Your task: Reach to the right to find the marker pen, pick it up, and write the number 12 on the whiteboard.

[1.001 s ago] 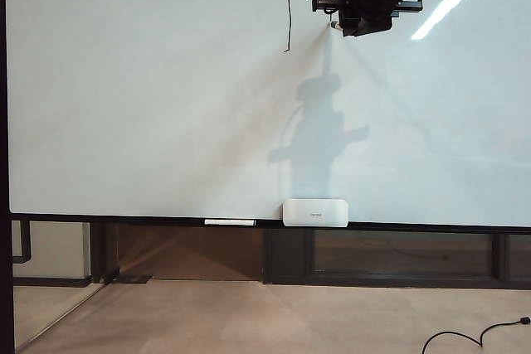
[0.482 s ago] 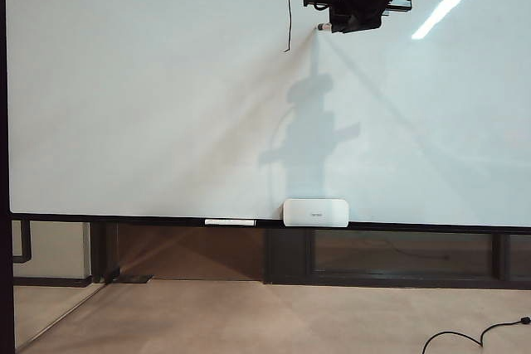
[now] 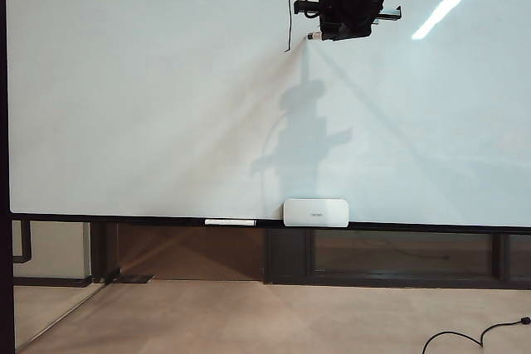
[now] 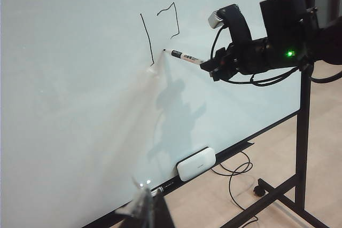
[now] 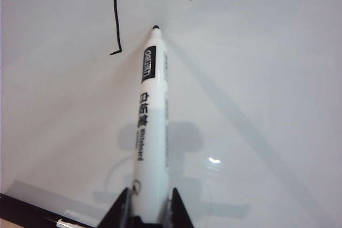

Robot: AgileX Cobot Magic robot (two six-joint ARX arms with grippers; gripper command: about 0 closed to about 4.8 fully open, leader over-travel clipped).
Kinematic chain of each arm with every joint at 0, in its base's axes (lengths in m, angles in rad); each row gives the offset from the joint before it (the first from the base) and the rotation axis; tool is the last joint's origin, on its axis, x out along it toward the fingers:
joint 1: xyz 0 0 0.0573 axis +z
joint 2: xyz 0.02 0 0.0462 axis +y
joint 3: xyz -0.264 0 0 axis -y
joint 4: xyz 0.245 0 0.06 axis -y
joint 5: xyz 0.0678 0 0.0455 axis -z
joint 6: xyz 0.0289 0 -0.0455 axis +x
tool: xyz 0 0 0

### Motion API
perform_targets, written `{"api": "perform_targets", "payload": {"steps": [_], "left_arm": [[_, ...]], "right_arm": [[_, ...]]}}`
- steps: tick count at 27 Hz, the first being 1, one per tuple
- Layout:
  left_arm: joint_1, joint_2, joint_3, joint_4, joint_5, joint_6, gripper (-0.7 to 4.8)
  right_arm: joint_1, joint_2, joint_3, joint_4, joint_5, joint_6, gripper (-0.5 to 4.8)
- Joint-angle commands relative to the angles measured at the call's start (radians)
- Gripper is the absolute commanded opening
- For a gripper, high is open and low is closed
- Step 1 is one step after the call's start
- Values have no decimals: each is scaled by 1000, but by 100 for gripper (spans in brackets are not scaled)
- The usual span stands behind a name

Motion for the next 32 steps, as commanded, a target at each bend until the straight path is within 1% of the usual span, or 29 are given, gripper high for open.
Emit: {"api": "perform_targets", "payload": {"steps": [1, 15, 17, 20, 27, 32], "left_arm": [[0, -3, 3, 11, 3, -3, -5], [0, -3, 3, 11, 0, 0, -5], [0, -3, 3, 11, 0, 0, -5], [0, -3, 3, 11, 0, 0, -5], [0, -3, 3, 10, 0, 0, -5], [0, -3, 3, 9, 0, 0, -5]], "right_arm": [[1, -7, 4, 35, 10, 1, -5], [4, -9, 6, 63, 22, 0, -5], [4, -10, 6, 63, 46, -5, -5], [3, -11, 6, 55, 48, -11, -5], [3, -26, 6, 54, 94, -25, -5], [0, -32, 6, 45, 100, -30, -5]]}}
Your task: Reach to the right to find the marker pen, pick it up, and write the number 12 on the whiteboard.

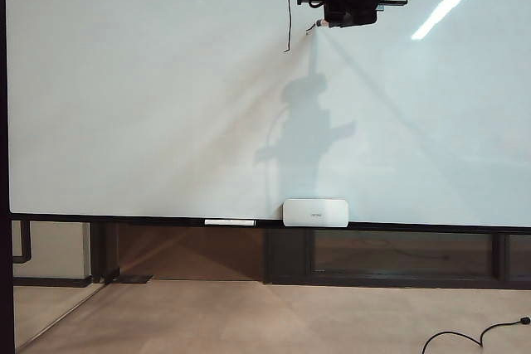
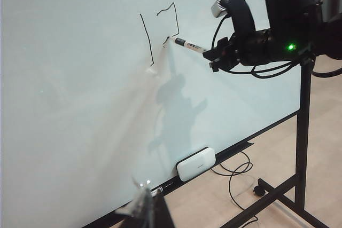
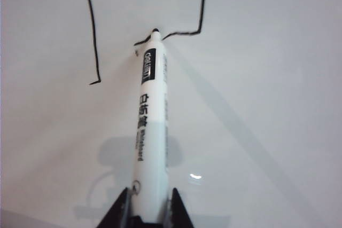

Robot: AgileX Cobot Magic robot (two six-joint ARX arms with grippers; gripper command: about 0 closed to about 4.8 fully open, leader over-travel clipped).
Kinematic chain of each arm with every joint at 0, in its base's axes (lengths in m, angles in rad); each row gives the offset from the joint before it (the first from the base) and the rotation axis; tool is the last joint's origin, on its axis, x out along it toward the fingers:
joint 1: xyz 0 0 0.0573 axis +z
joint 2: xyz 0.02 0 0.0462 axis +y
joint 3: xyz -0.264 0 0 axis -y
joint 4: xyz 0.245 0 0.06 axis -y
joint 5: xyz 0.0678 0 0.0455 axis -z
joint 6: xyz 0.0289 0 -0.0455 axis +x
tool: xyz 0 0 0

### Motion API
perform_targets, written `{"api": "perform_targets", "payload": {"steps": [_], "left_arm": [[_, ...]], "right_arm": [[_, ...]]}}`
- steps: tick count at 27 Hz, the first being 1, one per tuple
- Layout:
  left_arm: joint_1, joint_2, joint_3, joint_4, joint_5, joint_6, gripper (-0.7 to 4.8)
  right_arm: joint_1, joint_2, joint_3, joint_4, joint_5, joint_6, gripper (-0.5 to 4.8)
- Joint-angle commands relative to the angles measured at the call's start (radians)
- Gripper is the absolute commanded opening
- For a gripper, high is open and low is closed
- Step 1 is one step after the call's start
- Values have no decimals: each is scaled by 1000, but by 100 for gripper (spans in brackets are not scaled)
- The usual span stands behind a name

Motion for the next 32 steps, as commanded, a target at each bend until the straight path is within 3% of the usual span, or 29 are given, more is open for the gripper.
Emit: {"api": "perform_targets", "payload": {"steps": [1, 32], "left_arm": [[0, -4, 3, 10, 0, 0, -5], [0, -9, 3, 3, 0, 0, -5]], "right_arm": [[-3, -13, 5, 6, 13, -4, -5], [32, -18, 4, 4, 15, -30, -5]]}}
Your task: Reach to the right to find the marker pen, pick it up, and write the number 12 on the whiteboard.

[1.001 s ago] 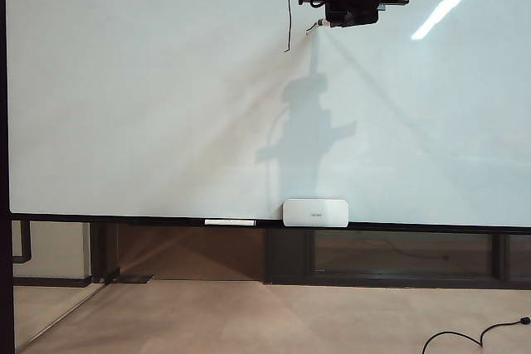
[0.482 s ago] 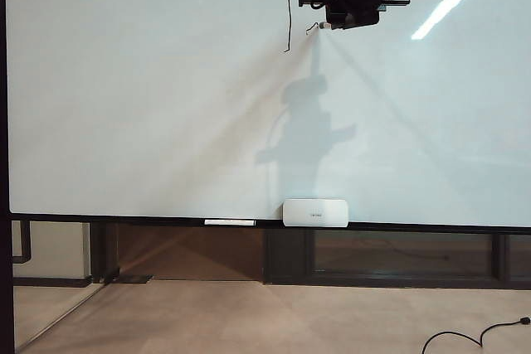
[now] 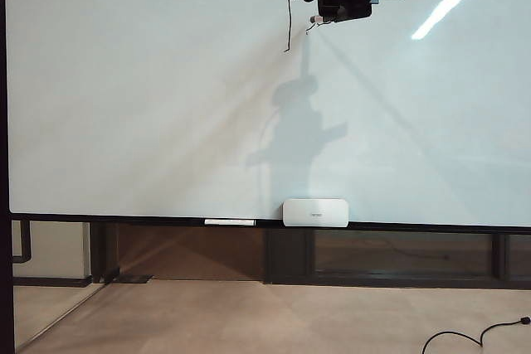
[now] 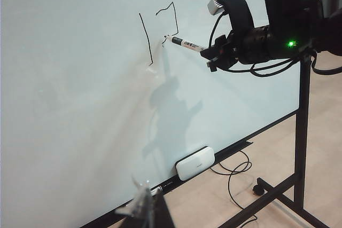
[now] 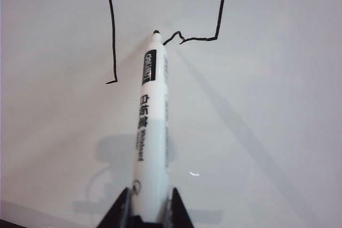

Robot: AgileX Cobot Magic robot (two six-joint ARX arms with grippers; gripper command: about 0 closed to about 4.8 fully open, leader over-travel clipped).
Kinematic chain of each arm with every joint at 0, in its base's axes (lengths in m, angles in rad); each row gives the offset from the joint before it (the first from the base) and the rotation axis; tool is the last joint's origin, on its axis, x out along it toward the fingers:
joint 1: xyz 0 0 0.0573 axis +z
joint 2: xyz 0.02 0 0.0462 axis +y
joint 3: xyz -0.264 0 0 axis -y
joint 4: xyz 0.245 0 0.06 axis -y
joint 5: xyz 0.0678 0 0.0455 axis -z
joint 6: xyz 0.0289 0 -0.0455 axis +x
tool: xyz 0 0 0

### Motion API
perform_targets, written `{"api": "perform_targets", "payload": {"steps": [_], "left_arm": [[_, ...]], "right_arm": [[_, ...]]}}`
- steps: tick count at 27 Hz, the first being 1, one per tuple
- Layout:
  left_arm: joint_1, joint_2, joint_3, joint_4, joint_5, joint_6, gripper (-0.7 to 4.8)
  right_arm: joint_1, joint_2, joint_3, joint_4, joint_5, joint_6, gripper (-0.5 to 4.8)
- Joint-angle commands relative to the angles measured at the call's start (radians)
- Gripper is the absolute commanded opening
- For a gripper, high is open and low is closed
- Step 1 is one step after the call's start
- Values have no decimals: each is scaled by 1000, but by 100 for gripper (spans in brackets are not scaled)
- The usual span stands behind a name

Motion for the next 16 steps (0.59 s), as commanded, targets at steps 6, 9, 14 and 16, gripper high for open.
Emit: {"api": "perform_targets", "payload": {"steps": [6, 9, 14, 16], "left_arm": [[0, -3, 3, 11, 0, 0, -5], [0, -3, 3, 11, 0, 1, -5], [0, -3, 3, 11, 0, 3, -5], [0, -3, 3, 12, 0, 3, -5]], "right_arm": [[-3, 20, 5, 34, -14, -3, -5], [-6, 22, 5, 43, -14, -3, -5], [-6, 26, 5, 59, -14, -3, -5], [-6, 26, 5, 63, -14, -3, -5]]}}
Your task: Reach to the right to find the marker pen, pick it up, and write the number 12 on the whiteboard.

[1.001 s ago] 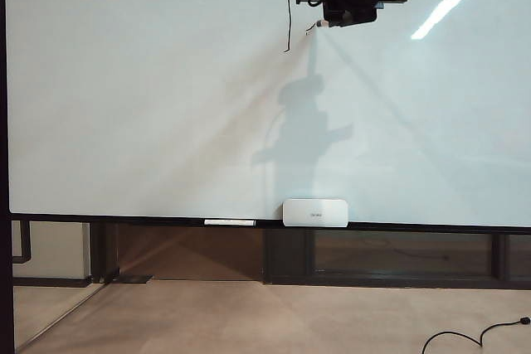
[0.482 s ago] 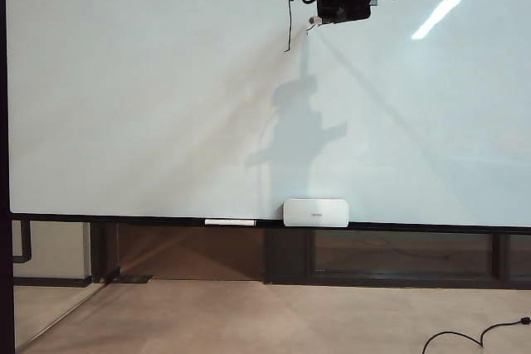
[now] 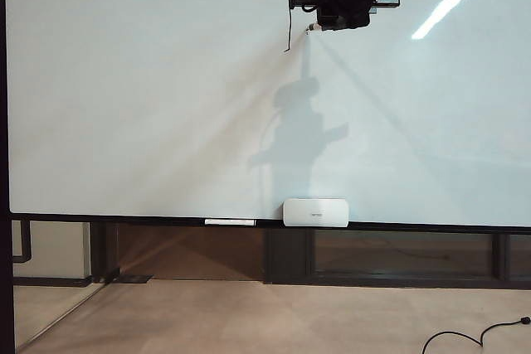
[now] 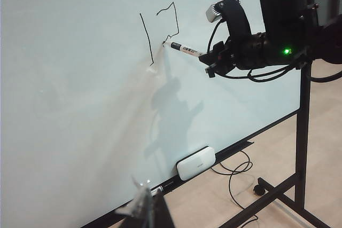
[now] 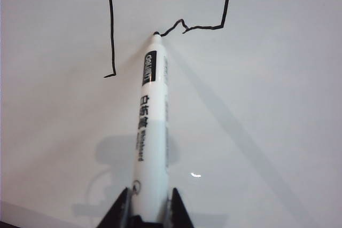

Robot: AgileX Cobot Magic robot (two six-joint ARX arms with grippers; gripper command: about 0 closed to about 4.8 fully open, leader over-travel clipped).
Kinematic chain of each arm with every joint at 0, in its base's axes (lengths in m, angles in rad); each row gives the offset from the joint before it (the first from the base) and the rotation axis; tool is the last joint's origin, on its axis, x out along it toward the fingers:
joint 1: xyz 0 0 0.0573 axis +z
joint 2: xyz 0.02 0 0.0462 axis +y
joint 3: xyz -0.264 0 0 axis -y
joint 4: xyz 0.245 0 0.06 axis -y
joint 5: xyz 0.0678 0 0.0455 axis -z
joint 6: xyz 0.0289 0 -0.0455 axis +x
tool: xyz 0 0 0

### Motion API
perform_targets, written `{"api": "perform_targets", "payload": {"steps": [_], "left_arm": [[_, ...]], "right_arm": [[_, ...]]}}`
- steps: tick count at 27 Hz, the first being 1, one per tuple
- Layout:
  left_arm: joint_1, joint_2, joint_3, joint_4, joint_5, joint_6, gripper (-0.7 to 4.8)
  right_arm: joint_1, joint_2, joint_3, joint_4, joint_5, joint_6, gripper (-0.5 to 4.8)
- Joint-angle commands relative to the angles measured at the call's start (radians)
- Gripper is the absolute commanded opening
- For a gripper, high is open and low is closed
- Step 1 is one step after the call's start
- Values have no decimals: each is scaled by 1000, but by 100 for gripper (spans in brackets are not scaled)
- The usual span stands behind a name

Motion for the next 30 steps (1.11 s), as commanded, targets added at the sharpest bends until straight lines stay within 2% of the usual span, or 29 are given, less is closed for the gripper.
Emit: {"api": "perform_targets", "payload": {"steps": [1, 12, 19, 26, 30], "left_arm": [[0, -2, 3, 12, 0, 0, -5], [0, -2, 3, 13, 0, 1, -5], [0, -2, 3, 13, 0, 4, -5], [0, -2, 3, 13, 0, 4, -5], [0, -2, 3, 6, 18, 3, -5]], "right_arm": [[-2, -5, 5, 28, 0, -2, -5], [-16, 8, 5, 23, -10, 13, -5], [-16, 23, 3, -58, -14, 22, -5], [-16, 39, 3, -69, -17, 39, -4], [-17, 38, 3, -76, 25, 39, -5]]}}
